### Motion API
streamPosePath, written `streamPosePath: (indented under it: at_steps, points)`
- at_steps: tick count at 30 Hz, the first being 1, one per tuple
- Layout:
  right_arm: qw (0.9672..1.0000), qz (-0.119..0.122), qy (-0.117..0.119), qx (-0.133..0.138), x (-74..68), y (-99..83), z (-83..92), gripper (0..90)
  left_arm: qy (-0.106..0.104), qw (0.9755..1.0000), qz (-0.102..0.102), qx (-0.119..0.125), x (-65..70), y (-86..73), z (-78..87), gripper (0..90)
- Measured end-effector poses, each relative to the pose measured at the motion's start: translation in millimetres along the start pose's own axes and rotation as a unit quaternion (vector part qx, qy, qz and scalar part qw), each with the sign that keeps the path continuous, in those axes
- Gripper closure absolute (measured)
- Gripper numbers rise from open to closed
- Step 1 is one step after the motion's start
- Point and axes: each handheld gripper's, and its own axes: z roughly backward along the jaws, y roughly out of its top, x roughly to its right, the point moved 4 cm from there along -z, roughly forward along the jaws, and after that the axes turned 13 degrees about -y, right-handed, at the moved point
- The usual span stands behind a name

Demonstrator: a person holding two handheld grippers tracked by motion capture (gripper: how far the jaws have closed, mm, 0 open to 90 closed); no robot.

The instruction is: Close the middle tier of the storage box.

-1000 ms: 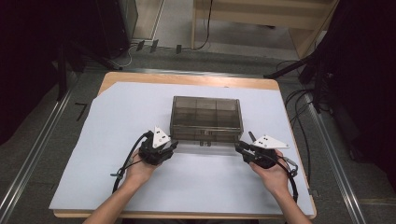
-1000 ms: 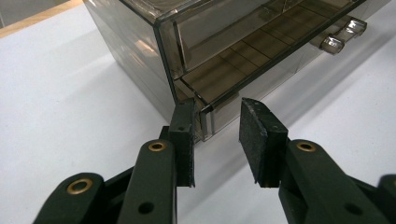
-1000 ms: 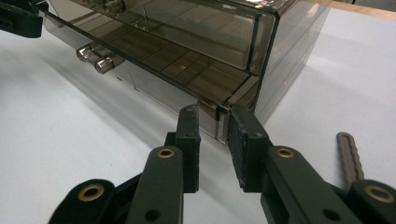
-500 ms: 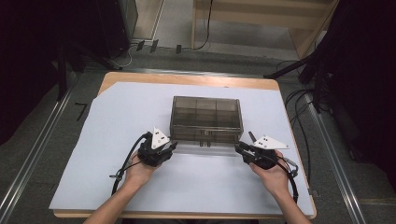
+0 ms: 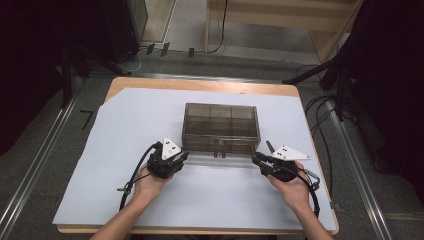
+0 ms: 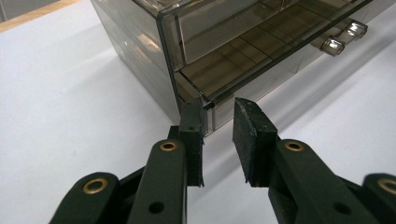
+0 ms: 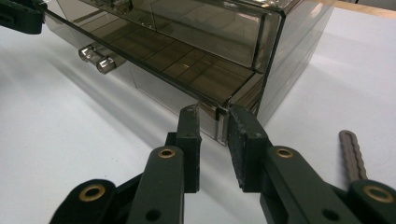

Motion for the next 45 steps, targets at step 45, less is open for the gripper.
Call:
streamPosePath:
  at_steps: [45]
  points:
    - [0.9998, 0.013, 0.012, -0.005, -4.2, -6.2, 15.7, 75.2, -0.027, 0.9994, 0.002, -0.020, 16.5, -3.5, 16.2, 74.8]
